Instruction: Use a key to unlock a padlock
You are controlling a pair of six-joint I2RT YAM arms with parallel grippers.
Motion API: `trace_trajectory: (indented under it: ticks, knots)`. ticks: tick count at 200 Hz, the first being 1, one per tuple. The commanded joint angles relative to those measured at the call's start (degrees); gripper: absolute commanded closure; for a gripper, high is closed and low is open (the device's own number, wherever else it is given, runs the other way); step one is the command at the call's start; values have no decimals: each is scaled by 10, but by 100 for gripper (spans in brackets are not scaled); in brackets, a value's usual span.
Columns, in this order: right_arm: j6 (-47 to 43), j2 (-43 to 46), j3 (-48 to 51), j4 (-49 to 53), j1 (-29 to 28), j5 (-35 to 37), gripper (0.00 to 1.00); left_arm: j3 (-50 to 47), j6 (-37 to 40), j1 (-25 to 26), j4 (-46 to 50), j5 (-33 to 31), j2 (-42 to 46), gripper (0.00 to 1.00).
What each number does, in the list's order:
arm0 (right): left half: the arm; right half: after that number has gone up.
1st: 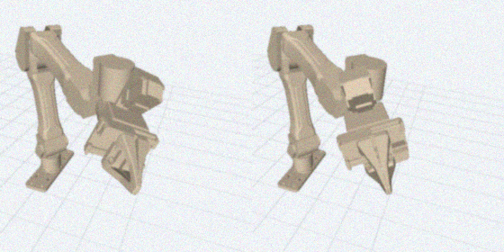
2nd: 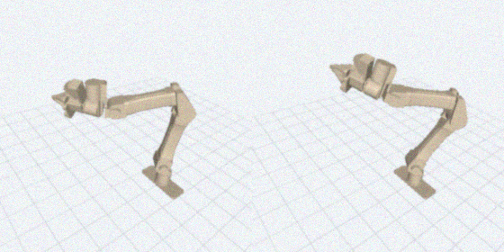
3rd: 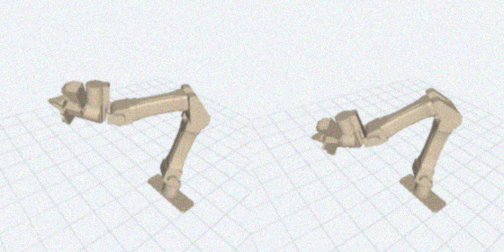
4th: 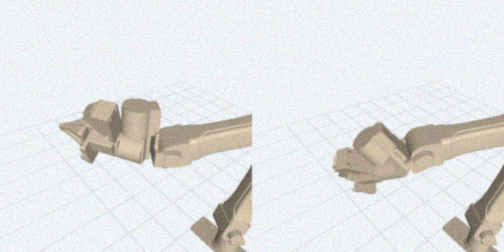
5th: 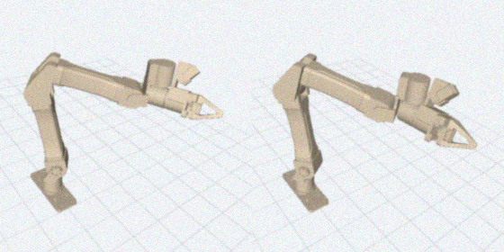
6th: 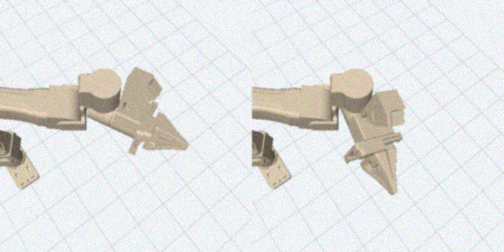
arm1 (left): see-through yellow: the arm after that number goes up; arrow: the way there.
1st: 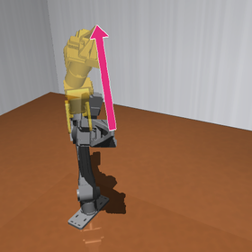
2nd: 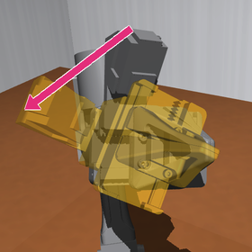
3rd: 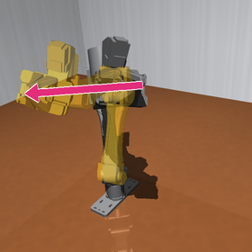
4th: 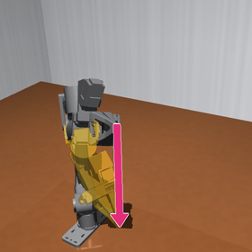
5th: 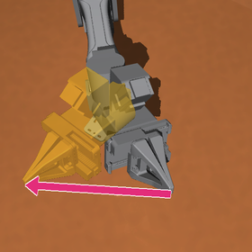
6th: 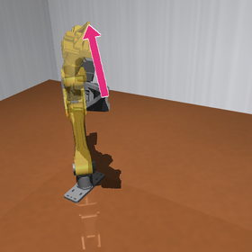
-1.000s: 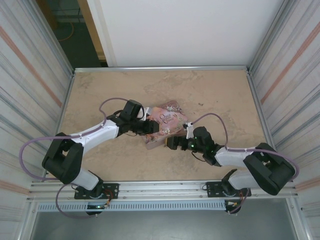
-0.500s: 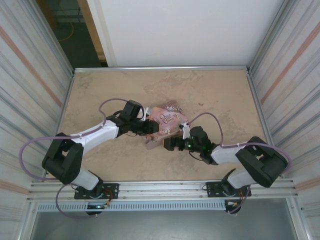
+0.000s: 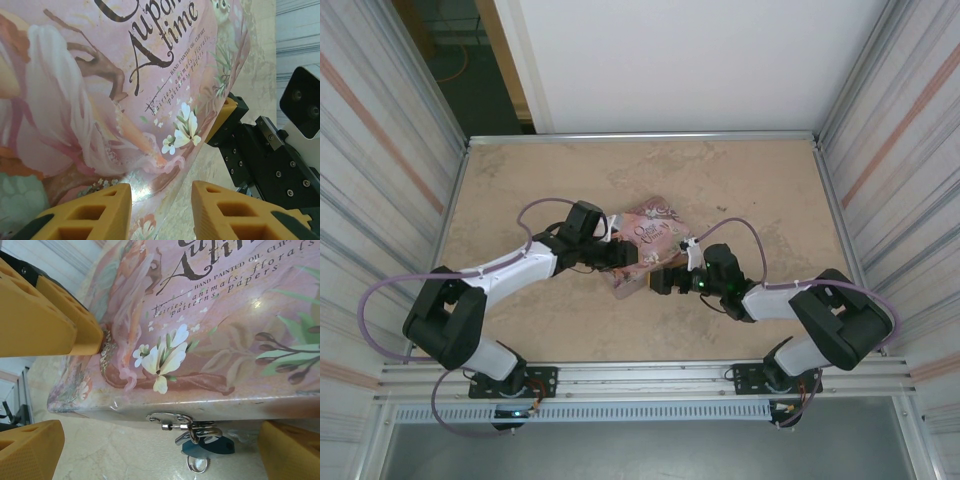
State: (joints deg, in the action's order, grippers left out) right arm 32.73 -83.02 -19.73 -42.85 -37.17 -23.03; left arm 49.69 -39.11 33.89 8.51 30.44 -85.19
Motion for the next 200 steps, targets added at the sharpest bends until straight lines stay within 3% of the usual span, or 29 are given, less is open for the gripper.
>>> trace_trajectory:
  ticks: [1, 139, 200]
  knots:
    - [-18, 2, 7, -42, -7, -12, 3, -19, -7, 7, 31, -6, -2, 63]
    - [-21, -61, 11, -100, -25, -17, 8, -18, -5, 7, 34, -7, -1, 63]
    - [-27, -106, 0, -155, -28, -49, 15, -21, -7, 8, 35, -12, 0, 63]
